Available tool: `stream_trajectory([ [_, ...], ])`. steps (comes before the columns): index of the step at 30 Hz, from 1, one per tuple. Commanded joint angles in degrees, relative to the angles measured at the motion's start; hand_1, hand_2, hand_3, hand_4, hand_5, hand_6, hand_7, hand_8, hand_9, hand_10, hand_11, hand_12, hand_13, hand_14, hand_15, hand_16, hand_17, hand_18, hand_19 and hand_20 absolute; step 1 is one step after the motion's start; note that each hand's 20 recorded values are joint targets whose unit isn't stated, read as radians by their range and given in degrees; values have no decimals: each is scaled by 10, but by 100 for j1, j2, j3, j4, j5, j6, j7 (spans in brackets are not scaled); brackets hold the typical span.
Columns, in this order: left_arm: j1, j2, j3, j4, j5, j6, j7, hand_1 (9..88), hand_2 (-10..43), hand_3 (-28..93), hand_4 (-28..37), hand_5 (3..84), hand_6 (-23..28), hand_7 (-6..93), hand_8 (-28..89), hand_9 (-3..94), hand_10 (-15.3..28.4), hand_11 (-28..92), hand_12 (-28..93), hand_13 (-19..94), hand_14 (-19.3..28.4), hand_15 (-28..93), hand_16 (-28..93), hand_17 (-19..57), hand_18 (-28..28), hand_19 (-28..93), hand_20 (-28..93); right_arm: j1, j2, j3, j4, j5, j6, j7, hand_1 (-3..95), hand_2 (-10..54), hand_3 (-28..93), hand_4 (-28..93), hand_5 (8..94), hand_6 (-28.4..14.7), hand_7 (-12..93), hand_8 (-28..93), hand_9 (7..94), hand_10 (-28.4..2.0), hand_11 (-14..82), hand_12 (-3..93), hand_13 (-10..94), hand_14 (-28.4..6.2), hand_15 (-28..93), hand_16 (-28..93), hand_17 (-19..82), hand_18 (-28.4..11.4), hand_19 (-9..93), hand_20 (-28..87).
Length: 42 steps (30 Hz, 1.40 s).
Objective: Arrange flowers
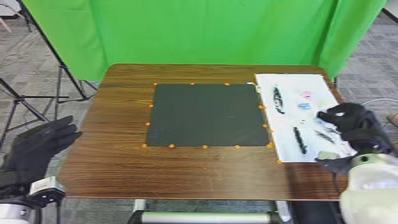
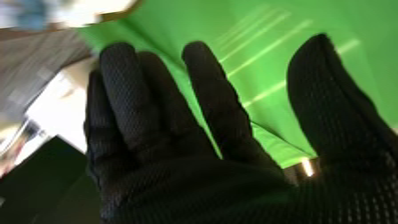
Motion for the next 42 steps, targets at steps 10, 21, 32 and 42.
stream_trajectory([
  [10,95,136,96,-24,-115,240,283,263,53,814,-161,445,132,128,-83,371,215,336,87,264,276,537,-110,-100,212,564,104,483,257,-726,235,406,41,969,233,29,788,-238,522,-113,318,-156,575,-243,325,188,479,-230,709,135,201,-283,778,98],
  [21,-10,283,202,40,-104,180,273,264,52,817,-160,445,132,131,-83,371,217,340,87,264,275,537,-110,-100,212,563,104,1243,724,-1707,586,-1610,-869,1631,254,14,754,-216,604,-120,297,-116,649,-237,449,222,590,-202,754,186,292,-284,868,87],
  [32,34,249,140,19,-89,165,255,267,53,815,-156,447,135,133,-83,372,217,343,86,264,275,538,-110,-101,212,563,105,1267,592,-1854,698,-1734,-1491,1821,278,0,735,-208,659,-121,274,-98,670,-243,456,236,611,-201,768,210,311,-284,894,63],
  [42,-37,249,181,12,-52,139,187,269,54,814,-153,449,136,133,-83,372,217,344,86,264,275,539,-110,-100,212,563,107,1340,539,-1975,865,-1892,-1892,1924,281,-1,732,-206,668,-123,267,-90,670,-247,444,236,607,-207,762,212,310,-284,902,36],
])
